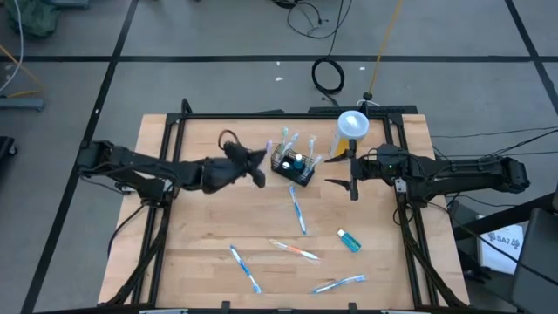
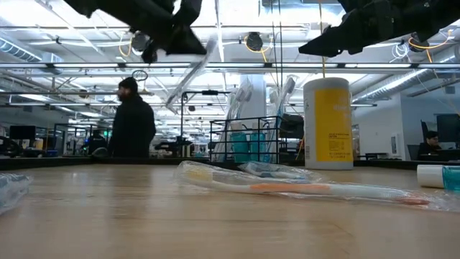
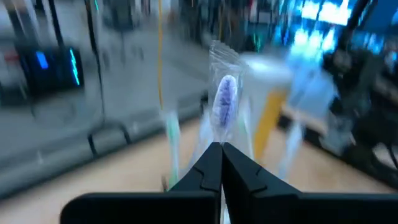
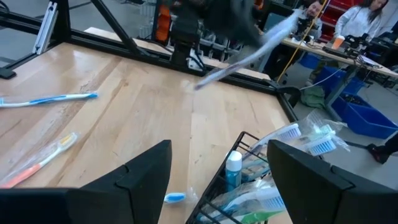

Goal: Pick & Place toothbrushing station
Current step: Put the purple toothbrush into the black organizer

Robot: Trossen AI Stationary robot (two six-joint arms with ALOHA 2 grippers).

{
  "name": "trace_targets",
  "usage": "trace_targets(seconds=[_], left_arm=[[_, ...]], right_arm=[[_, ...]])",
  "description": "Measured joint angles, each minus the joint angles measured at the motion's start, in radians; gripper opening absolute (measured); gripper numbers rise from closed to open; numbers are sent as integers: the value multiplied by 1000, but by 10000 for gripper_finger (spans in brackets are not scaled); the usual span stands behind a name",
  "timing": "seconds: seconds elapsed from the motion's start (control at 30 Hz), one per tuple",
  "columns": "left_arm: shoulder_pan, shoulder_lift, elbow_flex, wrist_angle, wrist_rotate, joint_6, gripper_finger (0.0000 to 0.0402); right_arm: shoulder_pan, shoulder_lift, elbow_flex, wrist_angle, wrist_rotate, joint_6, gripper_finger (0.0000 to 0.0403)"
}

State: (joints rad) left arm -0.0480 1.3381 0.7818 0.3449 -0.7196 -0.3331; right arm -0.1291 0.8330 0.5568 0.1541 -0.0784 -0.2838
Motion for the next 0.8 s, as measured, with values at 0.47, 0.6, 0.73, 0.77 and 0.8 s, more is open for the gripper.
trace_targets(seconds=[0.47,0.6,0.73,0.77,0.8], left_arm=[[191,362,-1,772,126,309,3],[207,450,-1,895,110,330,2],[188,492,0,899,116,354,4],[179,498,0,881,106,353,3],[170,502,0,858,90,353,2]], right_arm=[[0,0,0,21,0,-50,256],[0,0,0,21,0,-42,256],[0,0,0,20,0,-35,256],[0,0,-3,23,0,-27,256],[0,0,-8,24,0,-21,256]])
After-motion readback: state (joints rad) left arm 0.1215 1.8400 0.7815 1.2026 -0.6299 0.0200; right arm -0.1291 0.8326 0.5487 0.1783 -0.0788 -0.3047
